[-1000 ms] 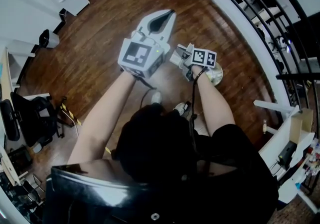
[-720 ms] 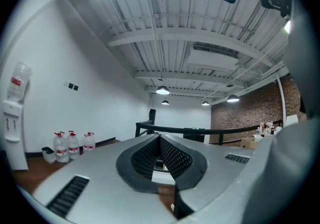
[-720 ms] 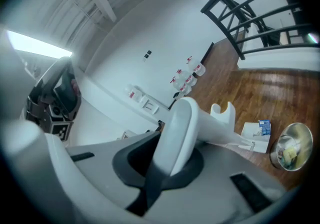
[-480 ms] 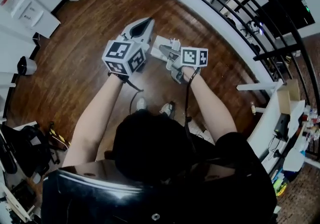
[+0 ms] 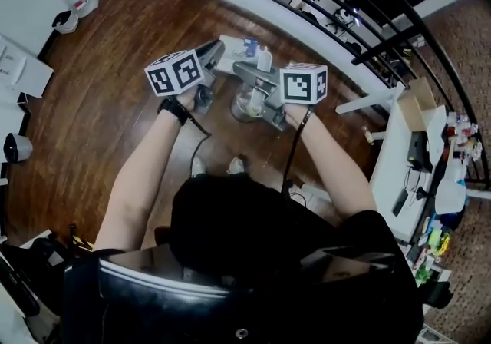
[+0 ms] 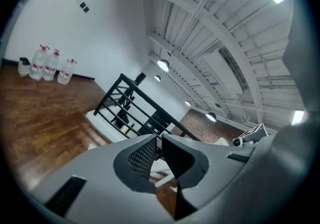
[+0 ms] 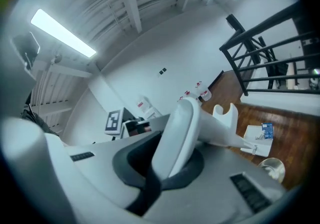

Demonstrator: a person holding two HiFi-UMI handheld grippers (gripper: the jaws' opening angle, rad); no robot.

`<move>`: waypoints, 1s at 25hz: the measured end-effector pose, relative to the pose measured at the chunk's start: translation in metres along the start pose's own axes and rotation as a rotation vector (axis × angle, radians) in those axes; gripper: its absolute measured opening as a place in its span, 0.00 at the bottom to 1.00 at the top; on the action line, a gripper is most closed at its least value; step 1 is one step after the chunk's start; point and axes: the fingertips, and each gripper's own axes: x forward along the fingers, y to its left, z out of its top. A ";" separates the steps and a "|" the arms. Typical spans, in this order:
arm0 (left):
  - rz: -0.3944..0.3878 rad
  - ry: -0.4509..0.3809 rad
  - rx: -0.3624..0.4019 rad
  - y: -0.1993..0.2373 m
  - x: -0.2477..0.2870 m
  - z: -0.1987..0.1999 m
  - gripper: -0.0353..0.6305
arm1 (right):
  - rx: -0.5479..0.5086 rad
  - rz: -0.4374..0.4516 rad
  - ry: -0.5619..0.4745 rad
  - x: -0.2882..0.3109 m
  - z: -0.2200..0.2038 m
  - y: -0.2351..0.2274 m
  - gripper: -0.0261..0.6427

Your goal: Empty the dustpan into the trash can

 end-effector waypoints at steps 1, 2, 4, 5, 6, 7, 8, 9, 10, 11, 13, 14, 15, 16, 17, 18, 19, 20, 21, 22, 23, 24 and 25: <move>-0.020 0.028 -0.036 -0.003 0.009 -0.011 0.12 | -0.009 -0.010 -0.007 -0.010 0.002 0.003 0.05; -0.044 0.058 -0.074 -0.008 0.017 -0.024 0.12 | -0.017 -0.021 -0.015 -0.021 0.004 0.006 0.05; -0.100 0.120 -0.154 -0.019 0.035 -0.049 0.16 | -0.031 -0.043 -0.031 -0.043 0.007 0.012 0.05; -0.128 0.152 -0.196 -0.026 0.044 -0.061 0.19 | -0.038 -0.053 -0.040 -0.054 0.008 0.016 0.05; -0.152 0.184 -0.238 -0.032 0.052 -0.074 0.21 | -0.045 -0.061 -0.049 -0.064 0.009 0.020 0.05; -0.173 0.213 -0.279 -0.038 0.060 -0.086 0.25 | -0.051 -0.067 -0.055 -0.074 0.009 0.024 0.05; -0.187 0.237 -0.316 -0.044 0.067 -0.097 0.27 | -0.059 -0.074 -0.057 -0.083 0.009 0.028 0.05; -0.200 0.259 -0.348 -0.050 0.074 -0.108 0.28 | -0.066 -0.079 -0.054 -0.092 0.007 0.032 0.05; -0.213 0.278 -0.380 -0.056 0.080 -0.118 0.29 | -0.074 -0.084 -0.050 -0.099 0.004 0.037 0.05; -0.230 0.297 -0.418 -0.063 0.085 -0.128 0.31 | -0.084 -0.090 -0.045 -0.106 0.002 0.042 0.05; -0.264 0.330 -0.521 -0.075 0.095 -0.148 0.36 | -0.104 -0.108 -0.045 -0.120 -0.003 0.052 0.05; -0.275 0.342 -0.584 -0.080 0.099 -0.157 0.38 | -0.111 -0.119 -0.050 -0.126 -0.004 0.056 0.05; -0.282 0.352 -0.650 -0.085 0.103 -0.166 0.39 | -0.116 -0.132 -0.055 -0.132 -0.006 0.060 0.05; -0.284 0.359 -0.719 -0.088 0.107 -0.174 0.41 | -0.121 -0.144 -0.060 -0.137 -0.007 0.064 0.05; -0.280 0.364 -0.784 -0.091 0.110 -0.182 0.43 | -0.126 -0.155 -0.064 -0.142 -0.008 0.068 0.05; -0.271 0.366 -0.840 -0.093 0.114 -0.189 0.43 | -0.130 -0.165 -0.068 -0.147 -0.009 0.071 0.05; -0.260 0.368 -0.887 -0.095 0.118 -0.197 0.43 | -0.134 -0.174 -0.072 -0.152 -0.010 0.074 0.05; -0.249 0.373 -0.922 -0.099 0.121 -0.205 0.43 | -0.138 -0.182 -0.076 -0.156 -0.011 0.077 0.05; -0.244 0.381 -0.948 -0.104 0.124 -0.213 0.43 | -0.142 -0.190 -0.081 -0.162 -0.013 0.080 0.05; -0.245 0.392 -0.968 -0.111 0.127 -0.221 0.43 | -0.145 -0.198 -0.087 -0.167 -0.016 0.083 0.05; -0.249 0.404 -0.986 -0.118 0.129 -0.228 0.45 | -0.147 -0.207 -0.094 -0.173 -0.018 0.086 0.05; -0.254 0.414 -1.003 -0.126 0.131 -0.235 0.46 | -0.148 -0.214 -0.101 -0.178 -0.021 0.089 0.05; -0.258 0.422 -1.019 -0.132 0.133 -0.240 0.46 | -0.149 -0.222 -0.108 -0.182 -0.023 0.091 0.05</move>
